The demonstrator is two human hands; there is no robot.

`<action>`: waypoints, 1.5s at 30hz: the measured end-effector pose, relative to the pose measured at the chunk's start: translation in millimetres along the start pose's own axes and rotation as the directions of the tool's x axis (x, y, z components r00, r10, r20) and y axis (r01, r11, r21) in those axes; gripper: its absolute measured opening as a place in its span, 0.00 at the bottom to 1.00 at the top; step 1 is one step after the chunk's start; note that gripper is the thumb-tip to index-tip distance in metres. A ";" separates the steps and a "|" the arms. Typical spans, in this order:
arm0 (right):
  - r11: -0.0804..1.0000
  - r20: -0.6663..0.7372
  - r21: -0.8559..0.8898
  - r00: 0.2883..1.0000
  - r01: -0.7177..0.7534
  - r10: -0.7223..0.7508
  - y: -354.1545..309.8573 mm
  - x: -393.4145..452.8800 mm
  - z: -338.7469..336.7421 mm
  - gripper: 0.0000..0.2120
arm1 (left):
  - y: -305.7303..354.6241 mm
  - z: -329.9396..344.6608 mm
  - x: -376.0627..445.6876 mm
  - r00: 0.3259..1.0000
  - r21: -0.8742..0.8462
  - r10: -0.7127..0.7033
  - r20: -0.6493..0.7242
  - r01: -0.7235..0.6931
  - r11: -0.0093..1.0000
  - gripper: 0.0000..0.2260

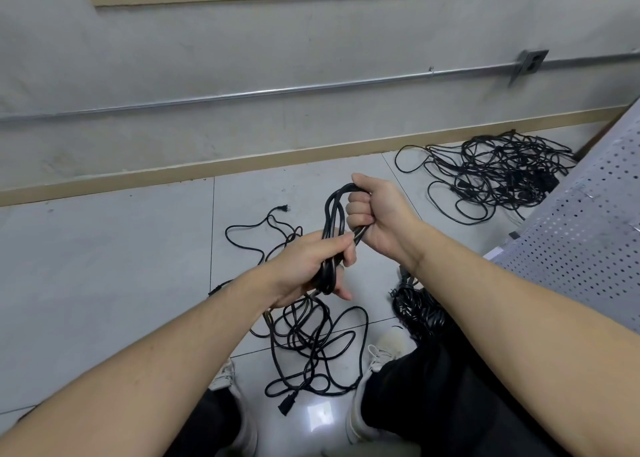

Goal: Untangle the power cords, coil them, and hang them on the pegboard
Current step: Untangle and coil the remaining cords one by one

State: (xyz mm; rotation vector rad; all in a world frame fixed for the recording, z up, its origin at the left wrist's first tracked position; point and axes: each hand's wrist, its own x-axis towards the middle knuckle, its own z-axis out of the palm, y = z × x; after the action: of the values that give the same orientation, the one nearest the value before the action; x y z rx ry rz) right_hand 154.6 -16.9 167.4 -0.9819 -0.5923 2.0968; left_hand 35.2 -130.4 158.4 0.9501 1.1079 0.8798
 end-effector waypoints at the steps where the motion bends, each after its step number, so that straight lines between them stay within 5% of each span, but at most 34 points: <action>1: 1.000 -0.010 0.006 1.000 0.012 -0.012 2.6 -0.2 -0.1 0.12 | -0.7 0.0 0.8 1.000 0.018 0.008 -0.028 -0.007 1.000 0.16; 5: 0.997 -0.008 -0.076 1.000 0.025 -0.026 9.2 -5.1 -2.6 0.12 | -0.9 -1.4 2.5 0.986 -0.060 0.042 -0.160 -0.052 0.997 0.15; 8: 0.942 0.009 -0.336 1.000 -0.015 0.019 18.4 -1.7 -9.1 0.17 | 9.1 -6.9 5.6 0.968 -0.216 0.096 -0.233 -0.148 0.965 0.15; 9: 0.864 0.038 -0.504 0.999 -0.001 0.023 21.1 -2.1 -10.8 0.19 | 13.7 -9.5 6.5 0.958 -0.269 0.112 -0.264 -0.184 0.945 0.15; 11: 0.499 0.193 -0.856 0.979 0.134 0.067 26.2 -5.3 -13.2 0.22 | 20.1 -15.7 7.8 0.938 -0.355 0.127 -0.321 -0.244 0.903 0.15; 13: 0.157 0.279 -0.958 0.915 0.242 0.290 33.3 -11.6 -11.0 0.25 | 22.1 -21.3 8.6 0.921 -0.392 0.127 -0.369 -0.278 0.877 0.14; 15: 0.071 0.260 -0.965 0.872 0.254 0.416 41.8 -14.4 -9.6 0.20 | 20.7 -25.8 10.4 0.899 -0.408 0.110 -0.424 -0.299 0.863 0.13; 17: 0.074 0.272 -0.962 0.883 0.264 0.383 48.4 -13.0 -7.4 0.08 | 21.1 -29.1 10.9 0.875 -0.408 0.087 -0.477 -0.308 0.860 0.12; 23: 0.334 0.174 -0.939 0.948 0.079 0.266 36.6 -12.0 -8.0 0.15 | 23.1 -48.2 13.2 0.682 -0.124 0.129 -0.720 -0.309 0.943 0.13; 27: 0.429 0.267 -0.885 0.953 0.182 0.145 21.3 -18.0 -8.4 0.16 | 18.0 -61.4 17.8 0.574 0.051 0.170 -0.801 -0.218 0.975 0.13; 30: 0.510 0.368 -0.816 0.925 0.270 0.098 14.7 -22.3 -13.2 0.10 | 16.4 -71.2 18.6 0.554 0.082 0.155 -0.818 -0.155 0.985 0.13; 33: 0.403 0.421 -0.821 0.906 0.405 -0.054 20.3 -25.5 -12.3 0.08 | 12.8 -68.9 19.1 0.585 0.174 0.191 -0.788 -0.086 0.981 0.13; 37: 0.191 0.554 -0.762 0.776 0.619 -0.303 33.2 -20.1 -6.7 0.06 | 2.5 -61.5 20.8 0.711 0.324 0.206 -0.673 0.032 0.945 0.12; 45: 0.305 0.394 -0.783 0.811 0.543 -0.433 21.8 -14.4 -7.0 0.09 | 10.1 -35.4 11.4 0.860 0.525 0.229 -0.456 0.052 0.850 0.27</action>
State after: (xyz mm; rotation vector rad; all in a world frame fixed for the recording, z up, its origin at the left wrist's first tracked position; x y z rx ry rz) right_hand 157.3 -41.0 155.4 -0.9895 -1.9140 1.1749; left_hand 2.3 -110.3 158.2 1.2647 1.8370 0.9544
